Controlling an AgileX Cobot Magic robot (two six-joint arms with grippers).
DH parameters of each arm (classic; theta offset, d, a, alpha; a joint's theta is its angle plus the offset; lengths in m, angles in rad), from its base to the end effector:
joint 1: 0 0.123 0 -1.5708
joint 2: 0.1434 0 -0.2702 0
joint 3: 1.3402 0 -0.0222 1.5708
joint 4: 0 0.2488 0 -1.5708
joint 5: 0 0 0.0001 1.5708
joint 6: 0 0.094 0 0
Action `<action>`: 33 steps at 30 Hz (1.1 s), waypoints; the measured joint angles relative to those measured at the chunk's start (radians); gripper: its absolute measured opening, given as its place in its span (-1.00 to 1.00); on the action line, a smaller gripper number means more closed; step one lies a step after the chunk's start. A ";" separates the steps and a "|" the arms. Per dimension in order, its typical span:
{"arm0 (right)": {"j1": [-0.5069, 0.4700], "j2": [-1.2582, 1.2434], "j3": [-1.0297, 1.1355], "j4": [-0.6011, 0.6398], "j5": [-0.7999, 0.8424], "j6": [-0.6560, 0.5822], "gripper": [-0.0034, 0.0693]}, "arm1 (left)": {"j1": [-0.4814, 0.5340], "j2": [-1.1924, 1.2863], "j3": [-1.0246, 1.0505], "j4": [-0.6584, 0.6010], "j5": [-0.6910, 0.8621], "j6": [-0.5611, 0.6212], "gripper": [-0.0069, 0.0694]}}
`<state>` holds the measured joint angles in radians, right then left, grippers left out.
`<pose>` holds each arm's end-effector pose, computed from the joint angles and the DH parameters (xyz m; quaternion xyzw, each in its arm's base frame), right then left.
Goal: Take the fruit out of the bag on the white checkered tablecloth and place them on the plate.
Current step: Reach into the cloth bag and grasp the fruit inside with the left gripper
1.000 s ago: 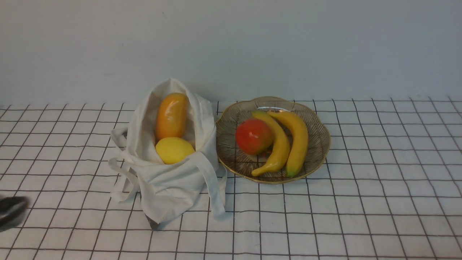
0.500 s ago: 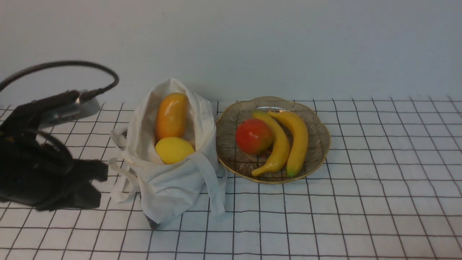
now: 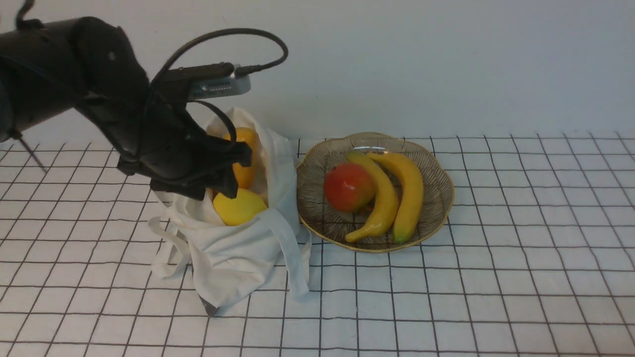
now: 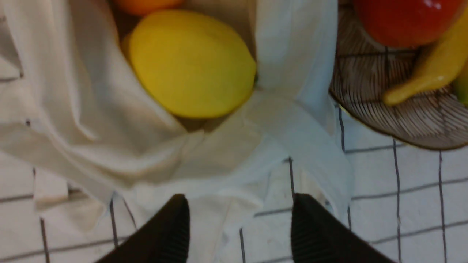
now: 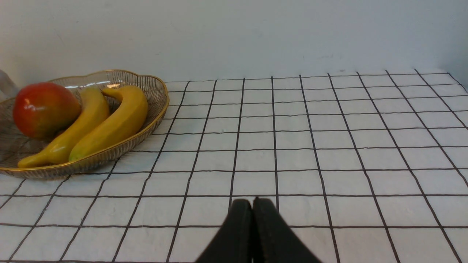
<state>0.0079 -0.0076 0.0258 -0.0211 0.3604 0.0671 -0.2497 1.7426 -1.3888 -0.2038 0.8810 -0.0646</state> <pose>0.0690 -0.0002 0.1718 0.0180 0.8020 0.0135 0.5968 0.3535 -0.1053 0.2515 0.0433 0.9728 -0.1219 0.1922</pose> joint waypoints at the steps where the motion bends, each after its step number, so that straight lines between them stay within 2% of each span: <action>1: 0.000 0.000 0.000 0.000 0.000 0.000 -0.95 | -0.001 0.022 -0.018 0.005 -0.005 0.002 0.30; 4: 0.000 0.000 0.000 0.000 0.000 0.000 -0.95 | -0.001 0.089 -0.070 0.038 -0.023 0.015 0.59; 6: 0.000 0.000 0.000 0.000 0.000 0.000 -0.95 | -0.001 0.112 -0.084 0.050 -0.030 0.017 0.67; 7: 0.000 0.000 0.000 0.000 0.000 0.000 -0.95 | -0.001 0.143 -0.091 0.070 -0.056 0.021 0.80; 10: 0.000 0.000 0.000 0.000 0.000 0.000 -0.95 | -0.001 0.191 -0.091 0.079 -0.083 0.023 0.87; 16: 0.000 0.000 0.000 0.000 0.000 0.000 -0.95 | -0.001 0.260 -0.091 0.080 -0.104 0.023 0.86; 33: 0.000 0.000 0.000 0.000 0.000 0.000 -0.95 | -0.001 0.295 -0.107 0.080 -0.154 0.023 0.67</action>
<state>0.0079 -0.0076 0.0258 -0.0211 0.3604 0.0671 -0.2509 2.0372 -1.4954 -0.1242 0.7271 -0.0412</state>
